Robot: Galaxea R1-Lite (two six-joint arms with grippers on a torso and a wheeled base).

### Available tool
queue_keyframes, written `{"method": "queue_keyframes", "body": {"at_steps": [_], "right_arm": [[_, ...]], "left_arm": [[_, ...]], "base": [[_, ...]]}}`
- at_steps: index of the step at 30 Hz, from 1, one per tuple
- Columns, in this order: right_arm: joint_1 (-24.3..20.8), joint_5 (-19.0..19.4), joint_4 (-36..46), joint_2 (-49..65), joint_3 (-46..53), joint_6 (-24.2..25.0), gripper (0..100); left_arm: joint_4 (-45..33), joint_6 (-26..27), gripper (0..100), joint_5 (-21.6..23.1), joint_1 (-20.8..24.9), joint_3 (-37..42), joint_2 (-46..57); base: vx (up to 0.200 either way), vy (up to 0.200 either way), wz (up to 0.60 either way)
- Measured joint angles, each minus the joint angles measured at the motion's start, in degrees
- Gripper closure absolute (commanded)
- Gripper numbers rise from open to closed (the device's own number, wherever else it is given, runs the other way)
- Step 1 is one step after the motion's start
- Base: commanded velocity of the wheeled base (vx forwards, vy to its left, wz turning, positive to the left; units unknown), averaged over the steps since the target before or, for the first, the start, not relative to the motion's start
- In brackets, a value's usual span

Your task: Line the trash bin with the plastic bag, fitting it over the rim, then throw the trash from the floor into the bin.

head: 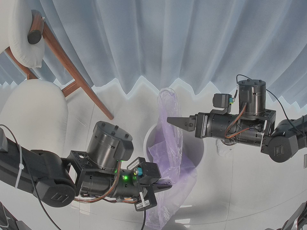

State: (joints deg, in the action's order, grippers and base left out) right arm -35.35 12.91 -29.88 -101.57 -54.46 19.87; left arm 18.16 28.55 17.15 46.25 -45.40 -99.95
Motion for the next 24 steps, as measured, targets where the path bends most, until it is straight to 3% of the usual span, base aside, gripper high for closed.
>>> {"method": "queue_keyframes", "body": {"at_steps": [1,2,16,24], "right_arm": [[0.0,-0.05,0.0,-0.18,-0.12,0.02,0],[0.0,-0.09,-0.28,-0.52,-0.28,0.05,100],[0.68,-0.82,-4.02,-2.29,-0.67,1.69,100],[6.33,-0.33,-3.89,0.0,1.1,1.52,100]], "left_arm": [[0.0,0.0,100,0.0,-0.02,0.0,0.0],[0.0,0.0,100,-0.02,-0.02,0.0,0.0],[0.04,-0.89,100,-0.05,-0.66,0.69,0.15],[2.9,-11.07,100,-5.0,-0.56,-0.93,-0.16]], "base": [[0.0,0.0,0.0],[0.0,0.0,0.0],[0.0,0.0,0.0],[0.0,0.0,0.0]]}}
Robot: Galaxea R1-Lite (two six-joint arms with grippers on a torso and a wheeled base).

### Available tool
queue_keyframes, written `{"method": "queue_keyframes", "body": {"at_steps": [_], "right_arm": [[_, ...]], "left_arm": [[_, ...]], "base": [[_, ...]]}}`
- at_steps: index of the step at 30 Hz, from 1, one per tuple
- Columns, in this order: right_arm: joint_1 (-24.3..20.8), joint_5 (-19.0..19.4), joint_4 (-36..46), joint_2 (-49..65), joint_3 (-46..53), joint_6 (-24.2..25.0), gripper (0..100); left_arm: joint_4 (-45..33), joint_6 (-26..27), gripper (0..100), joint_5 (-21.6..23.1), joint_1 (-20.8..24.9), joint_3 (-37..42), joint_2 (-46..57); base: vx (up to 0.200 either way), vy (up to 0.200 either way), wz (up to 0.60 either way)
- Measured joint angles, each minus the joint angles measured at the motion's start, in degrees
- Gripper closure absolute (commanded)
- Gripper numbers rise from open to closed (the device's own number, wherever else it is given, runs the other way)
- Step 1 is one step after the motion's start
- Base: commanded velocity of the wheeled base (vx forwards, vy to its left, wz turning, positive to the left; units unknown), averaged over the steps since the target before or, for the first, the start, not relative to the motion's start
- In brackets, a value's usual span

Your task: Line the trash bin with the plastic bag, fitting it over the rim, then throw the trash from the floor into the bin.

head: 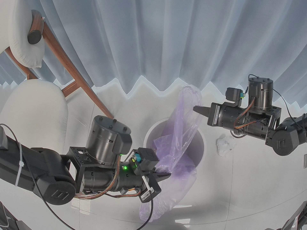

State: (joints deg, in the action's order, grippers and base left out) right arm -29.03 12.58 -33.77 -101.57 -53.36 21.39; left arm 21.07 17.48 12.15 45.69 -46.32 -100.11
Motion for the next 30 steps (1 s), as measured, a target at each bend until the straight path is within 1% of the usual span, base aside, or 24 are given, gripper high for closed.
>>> {"method": "queue_keyframes", "body": {"at_steps": [2,3,8,12,16,21,30], "right_arm": [[2.27,1.02,-0.02,0.56,0.91,-0.57,100],[3.38,1.71,-0.04,0.83,1.43,-1.1,100],[9.7,6.46,-0.17,2.27,5.01,-6.12,100],[12.58,8.08,-0.28,3.06,6.86,-7.22,100],[13.59,8.55,-0.46,3.67,7.89,-7.39,100],[13.68,8.63,-1.05,4.33,9.53,-7.44,100],[13.63,8.68,-5.23,4.96,13.89,-7.5,100]], "left_arm": [[0.44,-1.48,100,-0.91,0.2,-1.55,-0.59],[0.63,-1.96,0,-1.21,0.28,-2.38,-0.91],[0.88,-3.41,0,-1.87,0.33,-5.55,-2.89],[0.96,-6.95,0,-2.0,0.26,-6.23,-3.85],[0.94,-9.36,0,-2.08,-0.1,-5.52,-3.83],[0.99,-9.61,0,-2.12,-2.17,-4.47,-2.89],[1.18,-9.74,0,-2.06,-6.86,-3.89,-1.65]], "base": [[0.0,0.0,0.0],[0.0,0.0,0.0],[0.0,0.0,0.0],[0.0,0.0,0.0],[0.0,0.0,0.0],[0.0,0.0,0.0],[0.0,0.0,0.0]]}}
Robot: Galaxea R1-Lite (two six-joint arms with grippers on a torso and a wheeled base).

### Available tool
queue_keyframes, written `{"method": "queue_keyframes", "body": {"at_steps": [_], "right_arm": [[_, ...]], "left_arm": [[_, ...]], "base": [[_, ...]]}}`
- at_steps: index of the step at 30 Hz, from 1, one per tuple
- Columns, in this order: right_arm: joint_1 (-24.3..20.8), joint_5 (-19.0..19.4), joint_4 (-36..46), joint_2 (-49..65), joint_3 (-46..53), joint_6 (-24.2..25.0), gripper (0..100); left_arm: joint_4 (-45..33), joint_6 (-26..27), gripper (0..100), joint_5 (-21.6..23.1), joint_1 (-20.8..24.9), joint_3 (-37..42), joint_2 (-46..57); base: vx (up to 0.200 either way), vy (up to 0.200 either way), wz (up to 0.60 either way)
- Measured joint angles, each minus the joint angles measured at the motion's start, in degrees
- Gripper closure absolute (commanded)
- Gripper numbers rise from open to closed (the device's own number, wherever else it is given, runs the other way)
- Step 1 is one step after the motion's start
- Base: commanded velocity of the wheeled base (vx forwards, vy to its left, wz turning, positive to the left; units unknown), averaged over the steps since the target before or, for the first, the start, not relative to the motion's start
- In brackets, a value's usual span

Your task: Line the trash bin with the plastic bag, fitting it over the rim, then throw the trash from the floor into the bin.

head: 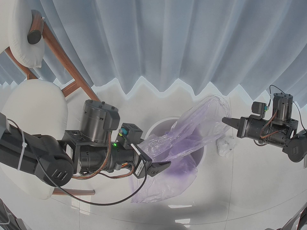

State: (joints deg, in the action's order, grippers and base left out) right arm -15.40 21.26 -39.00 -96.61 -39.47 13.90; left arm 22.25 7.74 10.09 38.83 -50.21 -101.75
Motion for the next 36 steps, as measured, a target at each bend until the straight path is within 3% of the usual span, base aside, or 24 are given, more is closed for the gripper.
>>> {"method": "queue_keyframes", "body": {"at_steps": [22,36], "right_arm": [[0.44,1.4,-0.15,1.0,1.48,-0.46,100],[0.49,1.58,-0.17,1.22,1.5,-0.49,100]], "left_arm": [[1.62,-0.24,0,0.13,-7.85,-0.59,0.9],[1.72,-2.0,0,0.13,-9.48,-3.01,0.77]], "base": [[0.0,0.0,0.0],[0.0,0.0,0.0]]}}
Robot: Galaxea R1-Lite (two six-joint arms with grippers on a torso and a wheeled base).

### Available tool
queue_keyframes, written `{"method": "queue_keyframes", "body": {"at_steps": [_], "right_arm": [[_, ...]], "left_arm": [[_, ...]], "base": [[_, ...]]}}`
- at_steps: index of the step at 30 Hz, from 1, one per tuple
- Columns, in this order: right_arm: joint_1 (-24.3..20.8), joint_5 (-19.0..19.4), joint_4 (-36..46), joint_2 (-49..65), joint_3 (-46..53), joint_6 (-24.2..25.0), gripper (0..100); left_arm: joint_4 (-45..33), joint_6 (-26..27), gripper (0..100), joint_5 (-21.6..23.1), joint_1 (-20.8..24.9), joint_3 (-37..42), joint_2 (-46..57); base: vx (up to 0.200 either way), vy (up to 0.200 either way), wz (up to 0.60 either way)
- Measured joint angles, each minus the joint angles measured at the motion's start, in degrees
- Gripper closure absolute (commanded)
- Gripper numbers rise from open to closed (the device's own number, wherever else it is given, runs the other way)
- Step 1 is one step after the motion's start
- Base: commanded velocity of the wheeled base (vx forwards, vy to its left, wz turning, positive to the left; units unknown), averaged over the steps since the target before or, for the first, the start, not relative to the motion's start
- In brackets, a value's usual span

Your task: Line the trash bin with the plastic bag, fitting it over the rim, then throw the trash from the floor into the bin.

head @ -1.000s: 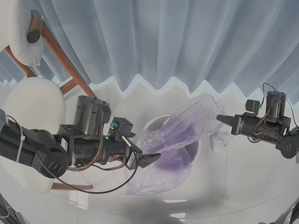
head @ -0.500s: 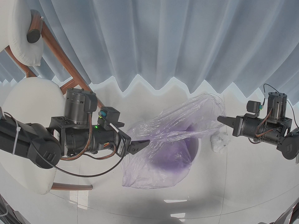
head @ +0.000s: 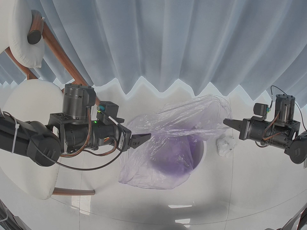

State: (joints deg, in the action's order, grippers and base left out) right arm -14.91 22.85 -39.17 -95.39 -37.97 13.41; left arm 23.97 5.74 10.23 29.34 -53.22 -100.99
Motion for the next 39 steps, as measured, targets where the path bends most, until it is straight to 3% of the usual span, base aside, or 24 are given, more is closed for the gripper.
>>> {"method": "queue_keyframes", "body": {"at_steps": [14,23,24,34,39], "right_arm": [[-0.11,0.0,-0.1,0.2,0.83,-0.06,100],[-0.38,0.0,-1.67,0.27,1.4,-0.06,100],[-0.39,0.0,-1.72,0.27,1.4,-0.06,100],[-0.28,0.04,-1.85,0.38,1.01,0.05,100],[-0.27,-0.05,-1.99,0.09,0.29,0.33,100]], "left_arm": [[1.21,-1.07,0,0.13,-2.56,-1.82,-1.83],[1.35,-0.73,0,0.57,-0.43,-2.21,-6.42],[1.38,-0.71,100,0.57,-0.11,-2.23,-6.97],[2.77,-1.48,100,0.5,0.84,-5.14,-10.81],[3.16,-8.63,100,-0.46,2.96,-6.14,-10.78]], "base": [[0.0,0.0,0.0],[0.0,0.0,0.0],[0.0,0.0,0.0],[0.0,0.0,0.0],[0.0,0.0,0.0]]}}
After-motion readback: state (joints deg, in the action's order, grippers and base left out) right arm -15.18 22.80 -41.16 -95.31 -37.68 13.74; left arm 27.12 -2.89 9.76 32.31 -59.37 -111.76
